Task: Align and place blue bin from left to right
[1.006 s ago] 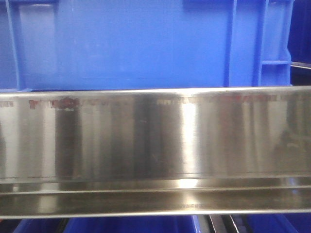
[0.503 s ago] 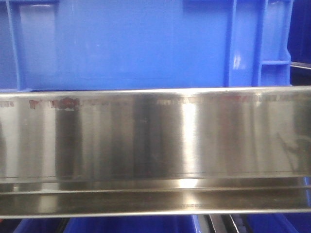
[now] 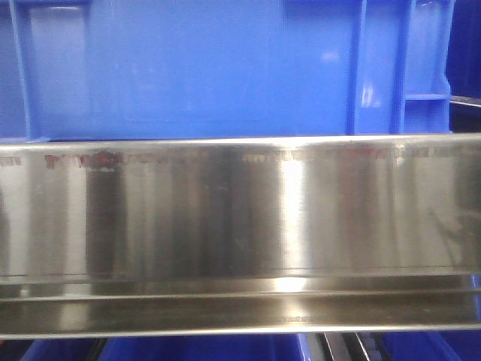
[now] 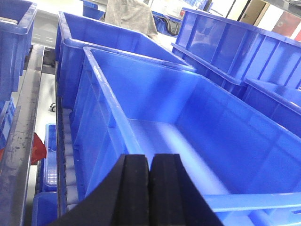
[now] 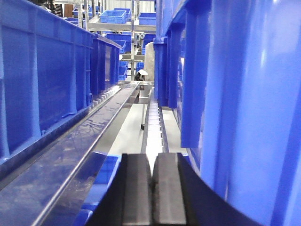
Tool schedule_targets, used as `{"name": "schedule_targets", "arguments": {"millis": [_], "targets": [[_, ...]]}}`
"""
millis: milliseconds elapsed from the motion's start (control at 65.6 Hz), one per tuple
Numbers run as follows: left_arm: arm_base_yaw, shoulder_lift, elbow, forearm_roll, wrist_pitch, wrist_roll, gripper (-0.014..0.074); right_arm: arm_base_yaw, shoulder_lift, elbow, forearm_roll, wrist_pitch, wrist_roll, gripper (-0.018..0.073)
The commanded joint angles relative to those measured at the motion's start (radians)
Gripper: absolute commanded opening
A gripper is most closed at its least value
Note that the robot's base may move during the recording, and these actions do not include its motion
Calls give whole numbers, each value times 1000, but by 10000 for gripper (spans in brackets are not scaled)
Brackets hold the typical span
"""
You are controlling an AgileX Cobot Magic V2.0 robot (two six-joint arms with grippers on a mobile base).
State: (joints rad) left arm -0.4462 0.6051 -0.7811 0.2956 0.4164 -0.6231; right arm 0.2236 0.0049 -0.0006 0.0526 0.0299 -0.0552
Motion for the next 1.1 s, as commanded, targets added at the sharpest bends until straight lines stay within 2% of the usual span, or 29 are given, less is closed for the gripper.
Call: {"name": "schedule_targets", "arguments": {"millis": [0, 427, 549, 610, 686, 701, 747, 778, 854, 945, 1006, 1082], "targets": [[-6, -6, 1, -4, -21, 2, -111, -7, -5, 1, 4, -12, -7, -166], [-6, -6, 1, -4, -24, 2, -111, -7, -5, 1, 4, -12, -7, -166], [-6, -22, 1, 131, -51, 10, -111, -7, -5, 1, 4, -12, -7, -166], [9, -46, 10, 126, -70, 83, -111, -7, -5, 1, 4, -12, -7, -166], [64, -88, 40, 34, -94, 261, -111, -7, -5, 1, 4, -12, -7, -166], [78, -96, 50, -11, -103, 326, -111, -7, -5, 1, 4, -12, -7, -166], [127, -122, 85, -90, -145, 431, -111, -7, -5, 1, 4, -12, -7, -166], [163, -138, 114, -170, -185, 534, -111, -7, -5, 1, 4, -12, -7, -166], [256, -179, 194, -321, -302, 683, -111, -7, -5, 1, 4, -12, -7, -166], [354, -237, 279, -406, -353, 702, -111, -7, -5, 1, 4, -12, -7, -166], [412, -280, 336, -411, -353, 702, -111, -7, -5, 1, 4, -12, -7, -166], [453, -335, 401, -409, -351, 702, -111, -7, -5, 1, 4, -12, -7, -166]]}}
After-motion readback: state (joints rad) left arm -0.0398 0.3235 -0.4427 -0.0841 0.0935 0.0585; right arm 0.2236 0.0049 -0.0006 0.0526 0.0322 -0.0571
